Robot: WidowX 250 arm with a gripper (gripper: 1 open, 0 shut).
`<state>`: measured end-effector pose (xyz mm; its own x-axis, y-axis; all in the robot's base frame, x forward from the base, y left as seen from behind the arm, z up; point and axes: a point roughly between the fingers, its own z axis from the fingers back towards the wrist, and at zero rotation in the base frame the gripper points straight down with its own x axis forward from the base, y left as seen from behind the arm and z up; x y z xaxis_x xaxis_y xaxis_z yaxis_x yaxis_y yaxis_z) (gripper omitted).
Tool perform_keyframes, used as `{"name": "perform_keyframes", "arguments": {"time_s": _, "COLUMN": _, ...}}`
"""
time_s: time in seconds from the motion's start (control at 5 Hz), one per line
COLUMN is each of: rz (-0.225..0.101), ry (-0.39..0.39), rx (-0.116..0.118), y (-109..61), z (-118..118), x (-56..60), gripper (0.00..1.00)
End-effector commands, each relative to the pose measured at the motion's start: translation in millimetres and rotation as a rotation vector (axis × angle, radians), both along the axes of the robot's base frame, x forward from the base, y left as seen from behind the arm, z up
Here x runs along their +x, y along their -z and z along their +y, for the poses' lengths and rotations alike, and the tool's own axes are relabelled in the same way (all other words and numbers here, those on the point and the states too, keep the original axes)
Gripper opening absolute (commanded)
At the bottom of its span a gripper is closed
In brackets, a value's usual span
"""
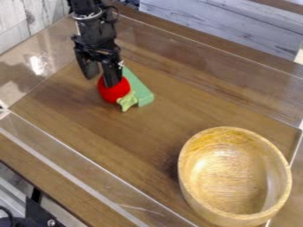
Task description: Move the red object to the right side of the table
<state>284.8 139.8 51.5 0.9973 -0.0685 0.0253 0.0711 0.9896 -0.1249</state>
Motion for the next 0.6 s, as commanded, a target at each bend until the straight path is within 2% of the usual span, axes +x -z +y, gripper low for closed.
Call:
{"name": "perform_keyframes", "arguments": {"time_s": 0.0, "rz": -0.049, "ry": -0.012, "rx": 0.003, "y": -13.2, "z": 7.4, "x": 5.4, "gripper": 1.0}}
{"name": "perform_keyframes", "arguments": {"time_s": 0.4, "rz": -0.049, "ry": -0.019, "rx": -0.025, "y": -12.0, "z": 15.0, "x": 6.1, "gripper": 1.0}}
